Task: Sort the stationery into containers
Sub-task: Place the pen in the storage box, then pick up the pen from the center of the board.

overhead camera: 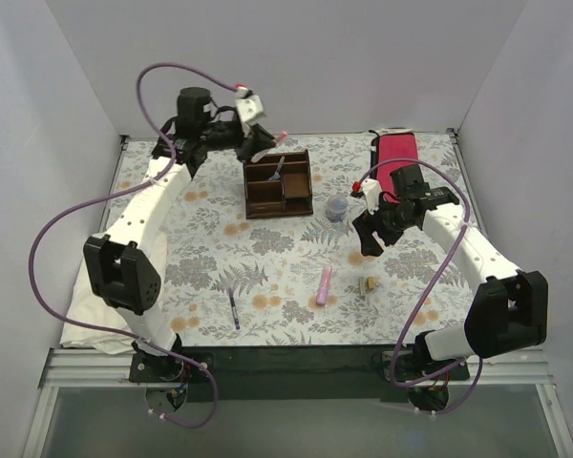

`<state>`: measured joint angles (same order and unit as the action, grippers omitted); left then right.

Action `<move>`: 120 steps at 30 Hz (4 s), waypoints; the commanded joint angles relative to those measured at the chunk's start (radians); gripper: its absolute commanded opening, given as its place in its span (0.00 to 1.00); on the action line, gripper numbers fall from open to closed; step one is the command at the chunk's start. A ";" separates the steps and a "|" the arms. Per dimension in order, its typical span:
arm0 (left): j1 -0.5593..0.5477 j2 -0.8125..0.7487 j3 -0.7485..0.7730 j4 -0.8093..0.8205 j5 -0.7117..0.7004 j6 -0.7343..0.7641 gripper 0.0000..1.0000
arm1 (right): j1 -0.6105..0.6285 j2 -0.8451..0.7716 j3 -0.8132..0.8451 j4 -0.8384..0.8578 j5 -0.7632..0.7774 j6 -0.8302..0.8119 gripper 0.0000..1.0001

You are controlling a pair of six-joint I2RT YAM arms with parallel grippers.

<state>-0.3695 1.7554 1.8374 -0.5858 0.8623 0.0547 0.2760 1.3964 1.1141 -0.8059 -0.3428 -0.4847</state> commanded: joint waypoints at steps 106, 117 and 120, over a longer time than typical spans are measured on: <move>0.038 -0.117 -0.520 -0.264 -0.392 -1.051 0.34 | 0.279 0.036 0.128 0.025 -0.009 0.026 0.79; -0.040 -0.260 -0.848 -0.335 -0.779 -1.306 0.42 | 0.276 -0.002 0.026 0.042 -0.073 0.034 0.79; -0.040 -0.269 -0.891 -0.347 -0.802 -1.331 0.33 | 0.278 -0.023 0.009 0.042 -0.073 0.028 0.79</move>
<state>-0.4141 1.5276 1.0012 -0.8978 0.1860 -1.1690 0.5568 1.4239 1.1366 -0.7818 -0.3851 -0.4561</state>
